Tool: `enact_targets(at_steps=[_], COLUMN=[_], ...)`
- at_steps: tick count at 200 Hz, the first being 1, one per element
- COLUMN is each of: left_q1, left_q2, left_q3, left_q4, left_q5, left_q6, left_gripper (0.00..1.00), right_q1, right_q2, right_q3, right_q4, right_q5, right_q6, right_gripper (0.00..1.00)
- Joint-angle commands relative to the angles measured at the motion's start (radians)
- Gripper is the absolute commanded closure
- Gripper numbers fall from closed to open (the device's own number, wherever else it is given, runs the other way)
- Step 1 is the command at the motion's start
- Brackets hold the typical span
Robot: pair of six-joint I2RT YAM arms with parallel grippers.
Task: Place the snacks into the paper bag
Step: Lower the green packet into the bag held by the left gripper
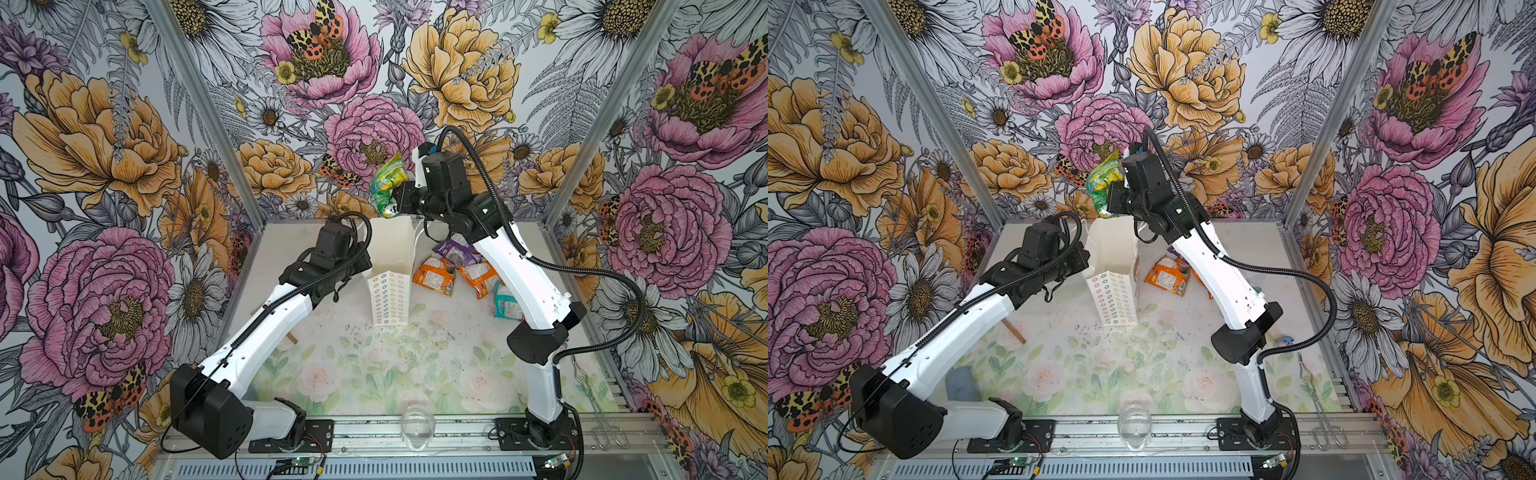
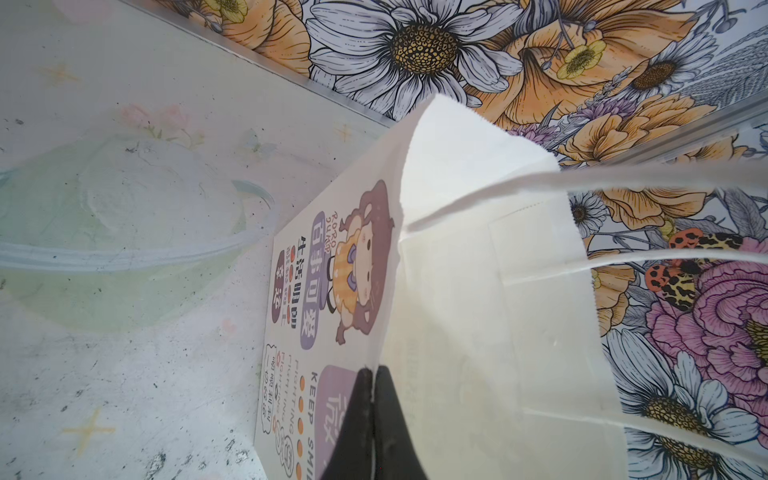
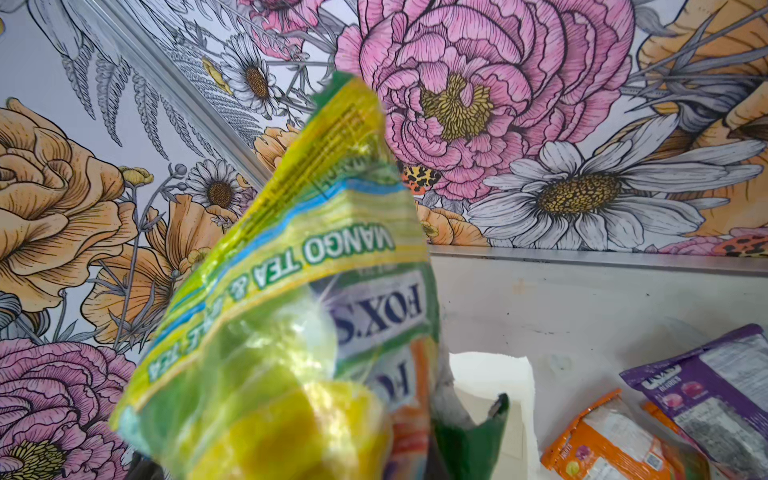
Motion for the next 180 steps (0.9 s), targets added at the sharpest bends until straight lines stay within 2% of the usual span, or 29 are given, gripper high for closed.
enact_targets(at_steps=[1,41,180], left_q1=[-0.009,-0.011,-0.011], left_q2=[-0.007,-0.006,-0.031], left_q3=[-0.005,-0.007,-0.040], left_q4=[0.041,0.041,0.057], left_q5=[0.003,-0.008,-0.015], left_q6=[-0.011,-0.019,-0.042], left_gripper=[1.00,1.00,1.00], right_q1=[0.021,0.055,0.071], right_q2=[-0.002,-0.012,-0.131], right_q3=[-0.015,-0.072,-0.313], right_q4=[0.030,0.022,0.000], right_q5=[0.040,0.111,0.195], right_q6=[0.041,0.067,0.087], right_gripper=[1.00,1.00,1.00])
